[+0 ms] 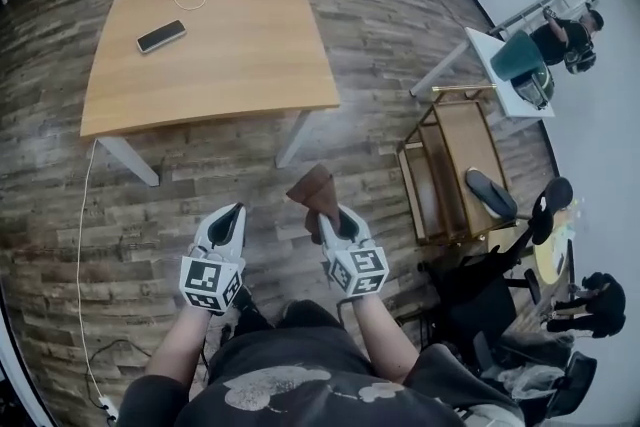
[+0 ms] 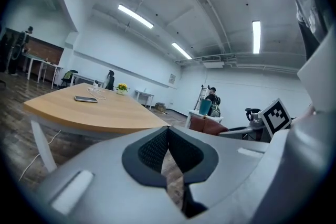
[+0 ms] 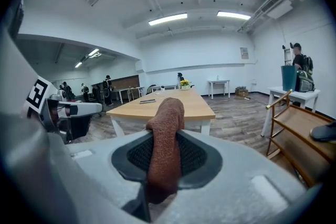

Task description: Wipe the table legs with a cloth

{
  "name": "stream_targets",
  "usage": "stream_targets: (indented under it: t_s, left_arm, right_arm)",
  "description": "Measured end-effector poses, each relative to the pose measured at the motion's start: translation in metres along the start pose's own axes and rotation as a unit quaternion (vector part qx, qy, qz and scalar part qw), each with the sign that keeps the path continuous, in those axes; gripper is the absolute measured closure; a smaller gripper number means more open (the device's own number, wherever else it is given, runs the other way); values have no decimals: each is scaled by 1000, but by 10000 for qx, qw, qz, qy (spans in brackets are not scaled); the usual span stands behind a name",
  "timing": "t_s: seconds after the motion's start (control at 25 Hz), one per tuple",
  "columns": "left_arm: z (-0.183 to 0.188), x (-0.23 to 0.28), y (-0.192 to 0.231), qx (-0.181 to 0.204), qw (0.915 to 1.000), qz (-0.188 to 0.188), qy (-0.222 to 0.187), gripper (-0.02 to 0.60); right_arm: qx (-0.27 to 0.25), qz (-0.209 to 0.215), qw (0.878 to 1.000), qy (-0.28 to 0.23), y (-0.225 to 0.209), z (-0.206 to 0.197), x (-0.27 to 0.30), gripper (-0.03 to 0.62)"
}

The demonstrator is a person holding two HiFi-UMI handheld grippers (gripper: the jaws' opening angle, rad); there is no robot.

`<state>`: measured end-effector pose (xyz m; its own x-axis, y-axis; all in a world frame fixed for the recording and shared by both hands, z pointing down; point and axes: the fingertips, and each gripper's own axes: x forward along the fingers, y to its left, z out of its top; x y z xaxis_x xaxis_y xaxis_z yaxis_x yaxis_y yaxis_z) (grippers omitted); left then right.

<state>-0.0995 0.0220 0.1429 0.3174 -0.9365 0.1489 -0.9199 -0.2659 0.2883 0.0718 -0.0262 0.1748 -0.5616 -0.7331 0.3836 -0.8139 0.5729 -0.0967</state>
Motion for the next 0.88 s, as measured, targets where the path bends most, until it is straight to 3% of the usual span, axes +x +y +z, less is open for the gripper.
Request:
stream_targets:
  t_s: [0.2,0.36,0.52,0.88]
  left_arm:
    - [-11,-10,-29,137,9998,-81,74,561]
    - [-22,-23,-49,28,9999,91,87,561]
    - [-27,-38,-82,80,9998,204,20,561]
    - [-47,-85,-173,303,9993,240,-23,561]
  right_arm:
    - [181,75,9998,-71,-5,-4,-16,510]
    - [-104,316,9994,-100,1,-8,-33,510]
    - [-274,474,9983,-206,1,-16,-70,510]
    - [20,534,9983,-234,-16,-48,-159,510]
